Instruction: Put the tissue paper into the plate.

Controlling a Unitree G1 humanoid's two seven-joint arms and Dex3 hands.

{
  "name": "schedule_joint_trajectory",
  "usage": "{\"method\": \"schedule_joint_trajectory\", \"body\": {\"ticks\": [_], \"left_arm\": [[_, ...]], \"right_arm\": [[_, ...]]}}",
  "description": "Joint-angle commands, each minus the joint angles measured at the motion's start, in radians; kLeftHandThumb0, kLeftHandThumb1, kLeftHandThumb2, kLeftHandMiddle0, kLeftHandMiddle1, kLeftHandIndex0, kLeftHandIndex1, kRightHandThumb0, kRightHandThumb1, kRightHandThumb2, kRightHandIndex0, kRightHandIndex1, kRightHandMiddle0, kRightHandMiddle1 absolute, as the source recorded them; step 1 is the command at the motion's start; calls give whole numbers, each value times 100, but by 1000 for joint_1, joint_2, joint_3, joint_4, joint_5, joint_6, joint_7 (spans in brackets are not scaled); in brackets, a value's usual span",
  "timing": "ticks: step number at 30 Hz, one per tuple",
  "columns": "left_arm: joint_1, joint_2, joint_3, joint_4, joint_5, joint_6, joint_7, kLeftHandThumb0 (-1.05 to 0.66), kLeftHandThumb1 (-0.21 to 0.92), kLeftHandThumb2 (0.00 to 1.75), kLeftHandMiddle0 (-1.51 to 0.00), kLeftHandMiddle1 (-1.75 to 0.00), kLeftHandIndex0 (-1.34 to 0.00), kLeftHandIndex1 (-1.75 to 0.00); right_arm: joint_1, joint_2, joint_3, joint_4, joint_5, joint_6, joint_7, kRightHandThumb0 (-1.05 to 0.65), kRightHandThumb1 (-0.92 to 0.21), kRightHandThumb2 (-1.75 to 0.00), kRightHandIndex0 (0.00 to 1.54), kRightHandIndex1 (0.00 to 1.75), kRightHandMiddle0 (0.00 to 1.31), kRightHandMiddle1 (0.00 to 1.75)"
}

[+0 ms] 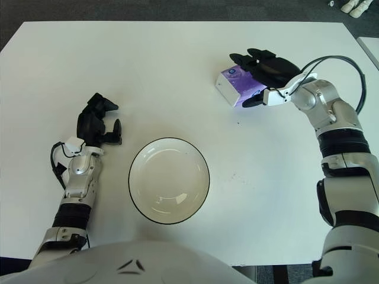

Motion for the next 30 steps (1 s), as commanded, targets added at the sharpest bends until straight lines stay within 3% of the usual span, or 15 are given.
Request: {"method": "schedule_joint_trajectory", "body": {"ticks": [1,14,30], "left_arm": [[79,-10,0,45,-2,55,10,-1,1,169,-87,-175,-59,-175],[97,-12,3,11,-2,84,17,-1,-5,175,-91,-175,-65,-173],[110,-13,6,-10,-4,87,18,-1,-5,172,-90,-175,-68,-168]], "right_arm": [[-53,2,11,41,-2,-11,-2,-105,-57,-49,0,0,0,0],[-120,40,96,156,-66,-53,-70,-105,-45,-59,0,0,0,0],[-175,112,180,291,-120,-29,-147,-101,-37,-71,0,0,0,0]]}}
